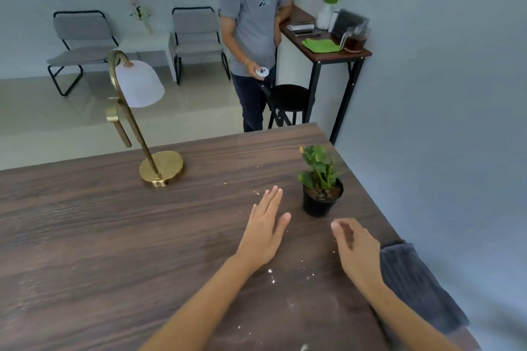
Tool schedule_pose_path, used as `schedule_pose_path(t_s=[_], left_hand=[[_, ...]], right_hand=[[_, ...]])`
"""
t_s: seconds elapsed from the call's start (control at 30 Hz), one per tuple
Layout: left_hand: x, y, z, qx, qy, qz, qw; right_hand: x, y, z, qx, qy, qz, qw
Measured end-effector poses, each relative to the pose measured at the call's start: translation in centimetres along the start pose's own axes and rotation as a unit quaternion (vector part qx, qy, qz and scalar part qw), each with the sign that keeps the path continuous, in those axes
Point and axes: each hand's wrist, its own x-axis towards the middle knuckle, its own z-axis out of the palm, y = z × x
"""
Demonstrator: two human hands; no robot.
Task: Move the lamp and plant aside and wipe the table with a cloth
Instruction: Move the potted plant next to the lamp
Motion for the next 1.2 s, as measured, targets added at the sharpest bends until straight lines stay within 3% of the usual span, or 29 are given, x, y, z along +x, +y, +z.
schedule_pose_path(t_s=[0.1,0.27,0.43,0.7,1.2], left_hand=[[1.6,2.2,2.7,-0.086,0.009,-0.031,0.996],[1.8,4.7,5.7,-0.163,0.085,-0.033,0.982],[2.4,5.3,6.1,-0.178,0.151,-0.085,0.969],[4.2,3.6,0.3,-0.246,0.269,-0.101,0.926],[10.0,-5.7,-9.6,-0.242,0.294,-0.172,0.908]], right_hand=[[2.0,1.2,-0.8,0.066,0.009,0.04,0.997],[4.4,0.6,-0.1,0.107,-0.132,-0.018,0.985],[5.7,0.0,0.1,0.169,-0.129,-0.018,0.977],[7.4,-6.5,4.0,0.247,-0.096,-0.066,0.962],[14.2,-15.5,14.6,0.264,-0.149,-0.076,0.95]])
